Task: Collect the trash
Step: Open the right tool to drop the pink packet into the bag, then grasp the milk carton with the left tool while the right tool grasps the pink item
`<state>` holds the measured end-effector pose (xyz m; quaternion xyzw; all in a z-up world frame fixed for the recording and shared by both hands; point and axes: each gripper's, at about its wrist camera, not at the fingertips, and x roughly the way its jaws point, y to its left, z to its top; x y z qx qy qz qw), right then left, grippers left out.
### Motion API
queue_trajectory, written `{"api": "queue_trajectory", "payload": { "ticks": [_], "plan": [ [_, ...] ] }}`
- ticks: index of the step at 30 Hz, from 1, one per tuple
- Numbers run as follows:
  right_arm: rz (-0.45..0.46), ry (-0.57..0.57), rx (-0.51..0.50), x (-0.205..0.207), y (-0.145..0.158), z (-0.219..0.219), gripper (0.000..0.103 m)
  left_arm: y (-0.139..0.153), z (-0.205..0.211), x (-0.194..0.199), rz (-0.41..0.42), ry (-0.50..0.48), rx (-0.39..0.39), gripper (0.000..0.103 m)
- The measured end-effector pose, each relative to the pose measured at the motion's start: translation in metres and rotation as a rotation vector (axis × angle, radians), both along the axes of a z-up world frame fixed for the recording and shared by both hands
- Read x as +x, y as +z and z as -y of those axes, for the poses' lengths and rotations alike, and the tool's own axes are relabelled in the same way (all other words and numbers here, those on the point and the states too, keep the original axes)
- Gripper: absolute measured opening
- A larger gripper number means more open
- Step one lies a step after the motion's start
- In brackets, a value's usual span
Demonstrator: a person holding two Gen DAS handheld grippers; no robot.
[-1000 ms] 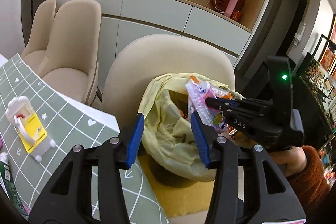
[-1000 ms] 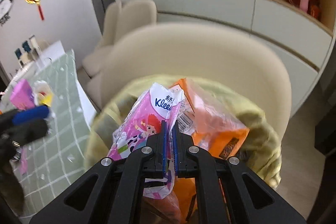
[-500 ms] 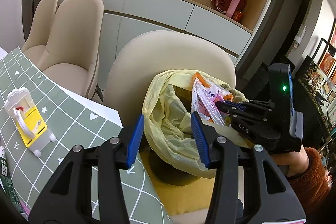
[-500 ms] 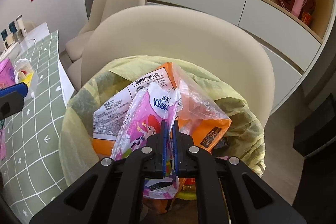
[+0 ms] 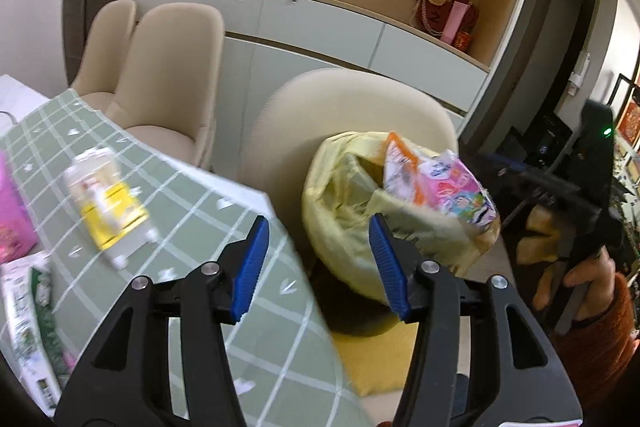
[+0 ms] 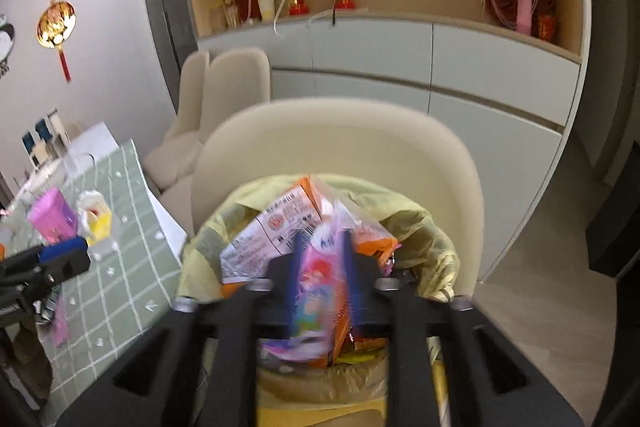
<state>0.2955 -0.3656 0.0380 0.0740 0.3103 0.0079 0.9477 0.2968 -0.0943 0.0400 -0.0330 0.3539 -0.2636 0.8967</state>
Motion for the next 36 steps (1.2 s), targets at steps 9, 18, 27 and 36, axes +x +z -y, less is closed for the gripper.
{"api": "queue_trajectory", "payload": {
  "ticks": [9, 18, 27, 36],
  "plan": [
    [0.047, 0.141, -0.043, -0.023, 0.013, -0.053, 0.039, 0.002, -0.105, -0.035, 0.056, 0.173, 0.091, 0.052],
    [-0.014, 0.478, -0.013, -0.031, -0.012, -0.174, 0.039, -0.02, -0.24, -0.049, -0.022, 0.484, 0.114, 0.055],
    [-0.135, 0.827, -0.085, -0.055, -0.057, -0.317, 0.039, -0.028, -0.267, -0.06, -0.038, 0.466, 0.072, 0.055],
    [-0.216, 0.79, -0.165, -0.036, -0.082, -0.352, 0.039, -0.034, -0.276, -0.059, -0.063, 0.459, 0.048, 0.055]
  ]
}}
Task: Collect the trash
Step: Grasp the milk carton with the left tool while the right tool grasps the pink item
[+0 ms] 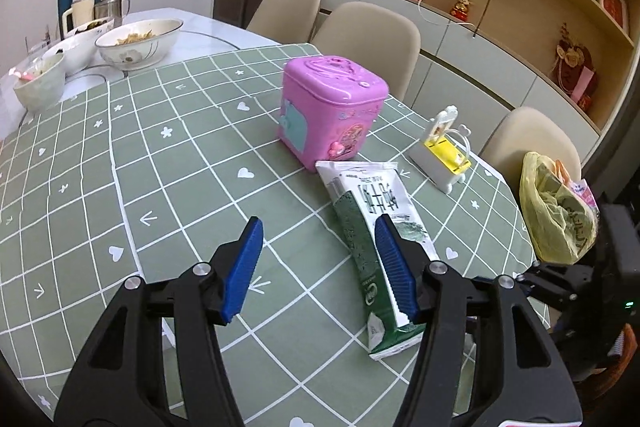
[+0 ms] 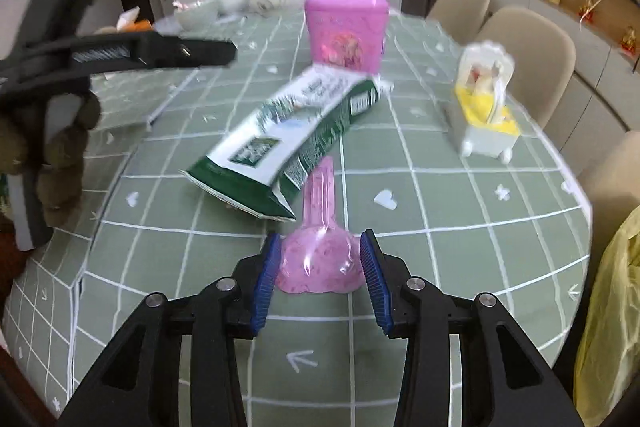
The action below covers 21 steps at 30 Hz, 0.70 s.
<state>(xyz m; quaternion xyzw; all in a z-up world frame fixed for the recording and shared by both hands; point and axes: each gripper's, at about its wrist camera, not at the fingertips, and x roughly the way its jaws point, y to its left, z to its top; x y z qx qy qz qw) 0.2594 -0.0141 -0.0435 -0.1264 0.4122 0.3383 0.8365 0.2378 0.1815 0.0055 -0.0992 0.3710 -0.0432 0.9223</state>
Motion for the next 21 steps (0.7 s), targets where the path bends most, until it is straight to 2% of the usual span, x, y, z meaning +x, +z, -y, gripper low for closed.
{"api": "queue_trajectory", "payload": {
  "ticks": [4, 8, 14, 16, 19, 21],
  "plan": [
    [0.036, -0.003, -0.012, -0.005, 0.002, 0.001, 0.038, -0.006, -0.004, 0.002, -0.017, 0.02, -0.013, 0.055],
    [0.079, -0.038, -0.03, -0.013, 0.004, 0.021, 0.038, -0.009, -0.004, 0.002, -0.016, 0.018, -0.025, 0.055],
    [0.113, -0.205, 0.041, -0.028, 0.009, 0.087, 0.038, -0.012, 0.02, 0.006, -0.014, -0.093, -0.083, 0.06],
    [0.104, -0.254, 0.083, -0.031, 0.007, 0.106, 0.038, -0.012, 0.036, 0.008, -0.009, -0.117, -0.037, 0.06],
    [0.079, -0.302, 0.141, -0.033, 0.002, 0.126, 0.038, -0.016, 0.057, 0.018, -0.039, -0.087, 0.037, 0.06],
    [0.071, -0.314, 0.162, -0.034, -0.001, 0.133, 0.038, -0.018, 0.068, 0.027, -0.063, -0.071, 0.053, 0.06]
  ]
}}
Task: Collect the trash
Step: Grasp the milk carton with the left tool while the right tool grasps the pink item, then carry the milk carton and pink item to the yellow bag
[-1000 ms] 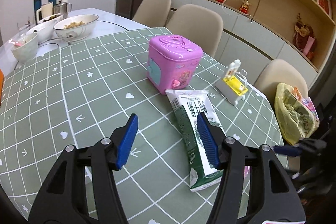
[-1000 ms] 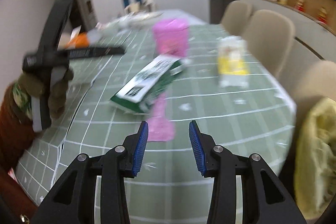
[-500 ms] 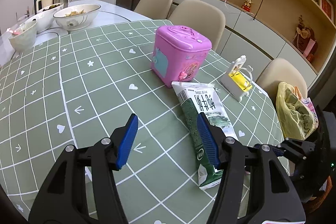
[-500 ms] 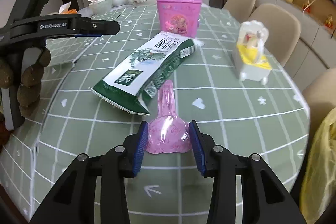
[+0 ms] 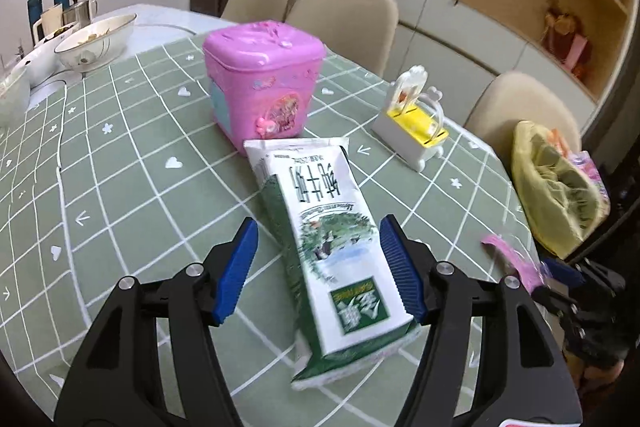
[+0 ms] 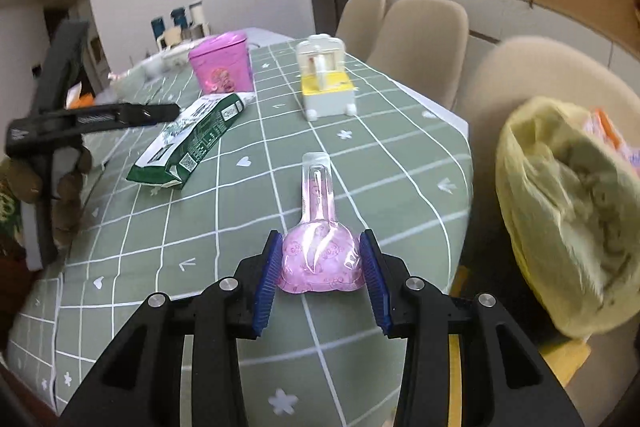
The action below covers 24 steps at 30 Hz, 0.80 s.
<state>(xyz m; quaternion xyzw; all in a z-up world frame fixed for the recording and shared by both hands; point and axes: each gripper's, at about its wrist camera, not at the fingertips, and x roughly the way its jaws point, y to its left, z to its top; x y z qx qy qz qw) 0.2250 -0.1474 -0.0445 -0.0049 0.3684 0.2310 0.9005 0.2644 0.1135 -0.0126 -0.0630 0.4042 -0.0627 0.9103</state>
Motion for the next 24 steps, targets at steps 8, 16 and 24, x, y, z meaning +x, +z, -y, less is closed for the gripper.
{"api": "queue_trajectory", "payload": {
  "ticks": [8, 16, 24],
  "plan": [
    [-0.007, -0.008, -0.006, -0.012, -0.012, 0.003, 0.038, -0.008, 0.032, 0.022, -0.035, 0.008, 0.094, 0.06],
    [0.022, -0.006, -0.036, -0.021, -0.011, -0.001, 0.038, -0.016, 0.024, 0.025, -0.074, -0.051, 0.008, 0.05],
    [0.086, -0.012, -0.06, -0.028, -0.001, 0.001, 0.038, -0.002, 0.037, 0.006, 0.01, -0.1, 0.049, 0.048]
  ]
}}
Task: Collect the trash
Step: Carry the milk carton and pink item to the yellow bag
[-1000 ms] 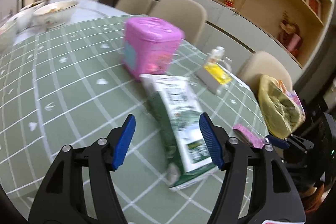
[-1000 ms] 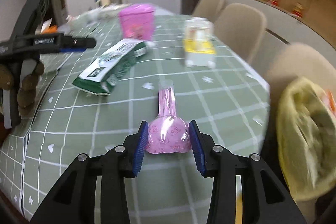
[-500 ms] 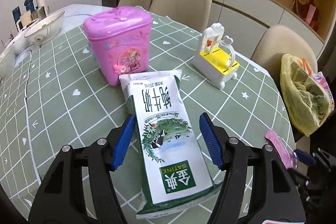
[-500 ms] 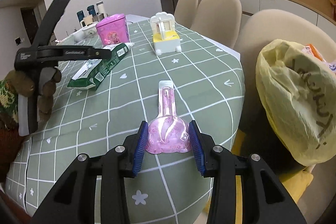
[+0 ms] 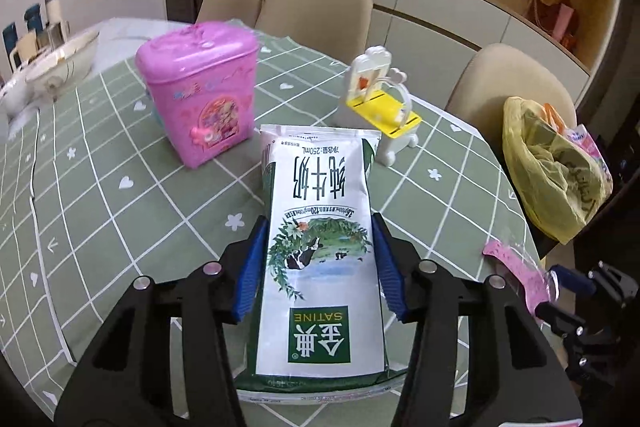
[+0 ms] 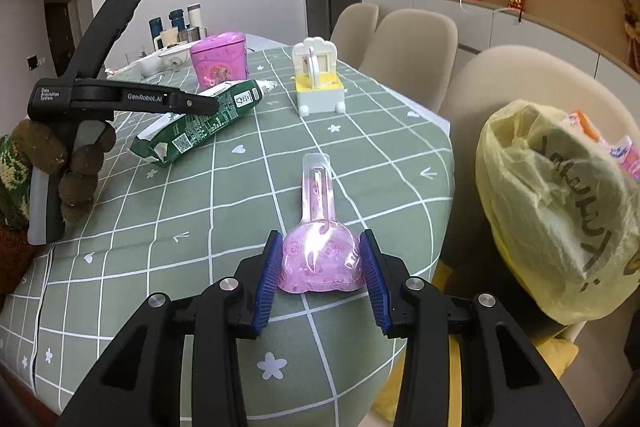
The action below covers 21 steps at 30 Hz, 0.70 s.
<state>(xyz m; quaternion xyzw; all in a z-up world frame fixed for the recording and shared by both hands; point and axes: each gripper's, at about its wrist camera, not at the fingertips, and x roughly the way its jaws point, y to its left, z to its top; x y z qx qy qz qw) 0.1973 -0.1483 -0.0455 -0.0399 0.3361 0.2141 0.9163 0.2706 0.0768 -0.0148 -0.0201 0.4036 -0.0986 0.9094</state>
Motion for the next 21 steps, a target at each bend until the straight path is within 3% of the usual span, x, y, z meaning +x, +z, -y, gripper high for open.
{"api": "queue_trajectory", "payload": {
  "ticks": [9, 14, 21],
  "plan": [
    [0.064, 0.02, 0.006, 0.008, 0.031, 0.016, 0.038, 0.04, 0.023, -0.017, 0.14, -0.045, 0.011, 0.048],
    [0.173, -0.007, -0.019, 0.019, 0.082, 0.04, 0.038, 0.086, 0.044, -0.013, 0.241, -0.063, -0.05, 0.048],
    [0.346, -0.191, -0.057, 0.017, 0.156, 0.118, 0.038, 0.148, 0.111, 0.005, 0.406, -0.199, -0.2, 0.048]
  ]
}}
